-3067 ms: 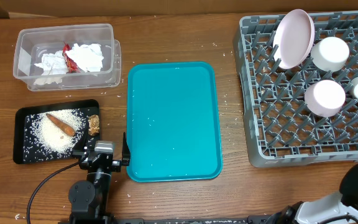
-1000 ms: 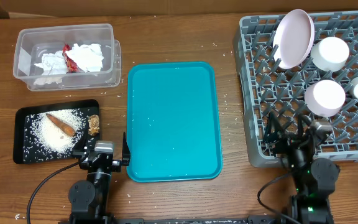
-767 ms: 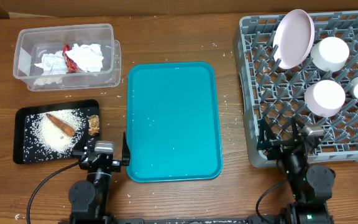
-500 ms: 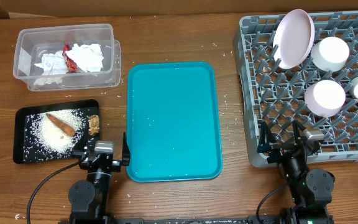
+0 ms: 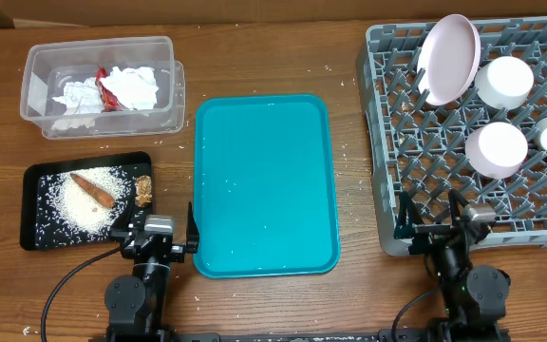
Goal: Sort waste into correct bins and load items into the dishwasher
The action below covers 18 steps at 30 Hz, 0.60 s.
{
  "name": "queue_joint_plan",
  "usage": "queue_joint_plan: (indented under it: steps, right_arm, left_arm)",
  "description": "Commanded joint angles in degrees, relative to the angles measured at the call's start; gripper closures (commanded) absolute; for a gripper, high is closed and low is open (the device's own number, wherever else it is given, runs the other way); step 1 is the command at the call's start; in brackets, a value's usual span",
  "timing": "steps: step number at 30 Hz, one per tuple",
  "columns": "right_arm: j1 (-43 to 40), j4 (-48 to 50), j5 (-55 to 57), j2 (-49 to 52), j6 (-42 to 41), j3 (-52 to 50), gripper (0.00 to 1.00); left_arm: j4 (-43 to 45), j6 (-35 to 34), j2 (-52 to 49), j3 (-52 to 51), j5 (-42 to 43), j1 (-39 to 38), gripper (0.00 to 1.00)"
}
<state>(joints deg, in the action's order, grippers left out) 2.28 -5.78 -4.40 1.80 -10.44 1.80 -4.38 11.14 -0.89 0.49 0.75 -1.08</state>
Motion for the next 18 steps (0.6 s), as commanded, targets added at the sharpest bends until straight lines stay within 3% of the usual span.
queue_joint_plan:
  steps: [1,18]
  right_arm:
    - [0.4,2.0,1.8,-1.7,0.9,-1.4,0.00]
    - [2.2,0.9,3.7,-1.7,3.0,-1.4,0.00]
  left_arm:
    - [0.0,1.3,0.6,-0.2,-0.5,0.4,0.00]
    - [0.0,1.3,0.6,-0.2,-0.5,0.4,0.00]
